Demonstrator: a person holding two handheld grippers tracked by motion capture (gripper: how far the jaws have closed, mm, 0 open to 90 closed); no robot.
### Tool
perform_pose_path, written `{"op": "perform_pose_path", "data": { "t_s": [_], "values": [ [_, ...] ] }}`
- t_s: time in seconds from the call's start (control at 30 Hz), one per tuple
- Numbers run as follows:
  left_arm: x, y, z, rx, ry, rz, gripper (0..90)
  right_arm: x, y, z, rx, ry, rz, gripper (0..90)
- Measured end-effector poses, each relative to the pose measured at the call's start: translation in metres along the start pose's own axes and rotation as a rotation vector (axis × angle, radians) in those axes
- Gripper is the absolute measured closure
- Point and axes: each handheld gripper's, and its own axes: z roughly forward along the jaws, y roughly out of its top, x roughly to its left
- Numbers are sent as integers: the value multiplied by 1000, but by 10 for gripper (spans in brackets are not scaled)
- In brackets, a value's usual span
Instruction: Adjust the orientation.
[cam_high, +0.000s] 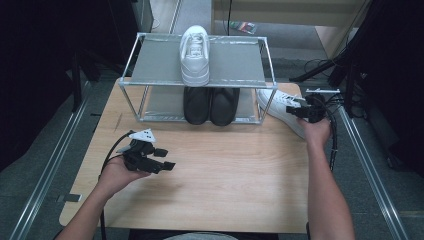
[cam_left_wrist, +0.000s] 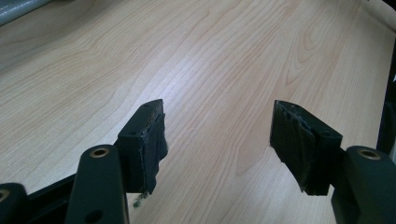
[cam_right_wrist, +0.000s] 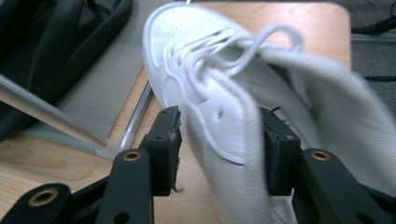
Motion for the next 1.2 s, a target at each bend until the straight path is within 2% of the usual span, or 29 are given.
{"op": "perform_pose_path", "data": {
  "t_s": [0.1,0.23,0.4,0.43,0.47,0.53,0.63,0.7,0.77,0.93,1.07,1.2],
  "values": [
    [0,-1,0,0,0,2,366,4,-1,7,2,-24,-12,584],
    [0,-1,0,-1,-1,0,366,4,-1,9,-13,-19,16,610],
    [-2,-1,-2,-16,-11,-6,366,5,-4,7,-21,-7,-33,754],
    [-2,-1,-3,-19,-15,-6,366,5,-4,7,-21,-7,-33,754],
    [-1,-1,-3,-23,-17,-9,366,5,-3,6,-14,10,-25,800],
    [-1,-1,-3,-18,-13,-8,366,5,-3,6,-10,17,-14,833],
    [0,-1,-3,-21,-12,-10,366,8,-2,6,-12,-10,-5,843],
    [0,-1,-4,-24,-10,-14,366,8,-2,6,-16,-10,0,844],
    [1,-2,-5,-30,-10,-17,366,7,-1,1,-37,-7,32,846],
    [3,-3,-6,-25,-2,-20,366,5,1,-7,-61,7,54,846],
    [2,-2,-6,-31,-7,-19,366,9,1,-13,-46,-8,32,848],
    [2,0,-6,-29,-8,-11,366,11,1,-20,-53,-24,32,847]
  ]
}}
